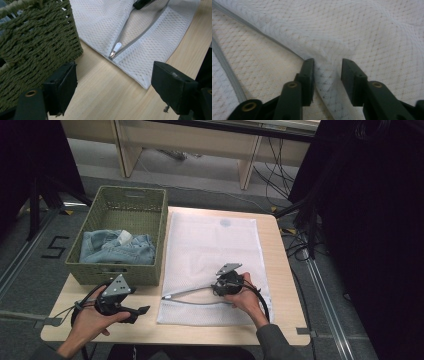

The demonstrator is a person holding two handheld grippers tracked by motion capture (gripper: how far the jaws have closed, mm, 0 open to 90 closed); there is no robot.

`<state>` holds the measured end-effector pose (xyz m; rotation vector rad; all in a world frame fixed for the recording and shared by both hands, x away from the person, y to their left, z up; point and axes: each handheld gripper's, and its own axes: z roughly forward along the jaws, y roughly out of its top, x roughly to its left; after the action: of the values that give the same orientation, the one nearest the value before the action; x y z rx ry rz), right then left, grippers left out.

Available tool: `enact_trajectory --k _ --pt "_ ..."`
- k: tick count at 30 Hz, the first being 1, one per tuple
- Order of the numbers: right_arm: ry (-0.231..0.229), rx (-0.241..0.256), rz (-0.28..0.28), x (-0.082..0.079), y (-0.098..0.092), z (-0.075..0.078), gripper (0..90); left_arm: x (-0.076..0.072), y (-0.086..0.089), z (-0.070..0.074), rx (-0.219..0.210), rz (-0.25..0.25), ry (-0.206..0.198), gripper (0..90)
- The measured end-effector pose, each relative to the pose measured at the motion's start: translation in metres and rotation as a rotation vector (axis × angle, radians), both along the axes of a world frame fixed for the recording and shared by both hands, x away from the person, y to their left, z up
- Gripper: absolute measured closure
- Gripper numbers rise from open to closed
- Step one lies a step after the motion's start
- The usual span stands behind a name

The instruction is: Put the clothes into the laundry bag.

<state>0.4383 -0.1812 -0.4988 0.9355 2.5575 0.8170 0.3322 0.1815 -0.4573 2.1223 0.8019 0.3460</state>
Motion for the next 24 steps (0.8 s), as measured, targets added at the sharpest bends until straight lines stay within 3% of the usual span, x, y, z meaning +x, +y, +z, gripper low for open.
enact_trajectory --k 1,2,4,5,8,9,11,18,22,24 --pt "0.006 -0.002 0.006 0.0 0.0 0.001 72.2 -0.001 -0.001 -0.001 -0.009 0.013 0.008 20.2" --pt "0.006 -0.002 0.006 0.0 0.0 0.001 72.2 -0.001 -0.001 -0.001 -0.009 0.013 0.008 20.2" --pt "-0.018 0.002 0.005 0.001 0.001 -0.001 78.0 0.0 0.0 0.0 -0.011 0.011 0.014 20.2" --pt "-0.001 -0.007 0.004 0.0 0.001 0.001 79.1 0.0 -0.001 -0.001 -0.014 0.018 0.009 20.2" --pt "-0.019 0.004 -0.008 0.001 0.001 0.0 81.1 0.0 0.001 0.0 -0.007 0.006 0.005 20.2" --pt "-0.006 -0.006 -0.005 0.001 0.0 0.003 82.4 0.001 0.001 0.0 0.001 -0.001 -0.002 20.2" --pt "-0.03 0.012 -0.015 0.0 0.001 0.003 85.6 0.001 0.001 0.001 -0.003 0.002 -0.003 20.2" --pt "-0.057 0.007 -0.012 -0.002 0.002 0.012 88.3 0.0 0.002 0.002 -0.001 0.011 -0.002 20.3" --pt "-0.111 0.025 -0.009 -0.001 0.002 0.018 89.2 0.001 0.003 0.002 0.003 -0.001 -0.008 20.3" --pt "-0.109 0.026 -0.008 -0.002 0.001 0.02 89.3 0.001 0.003 0.002 0.0 0.001 -0.008 20.3"
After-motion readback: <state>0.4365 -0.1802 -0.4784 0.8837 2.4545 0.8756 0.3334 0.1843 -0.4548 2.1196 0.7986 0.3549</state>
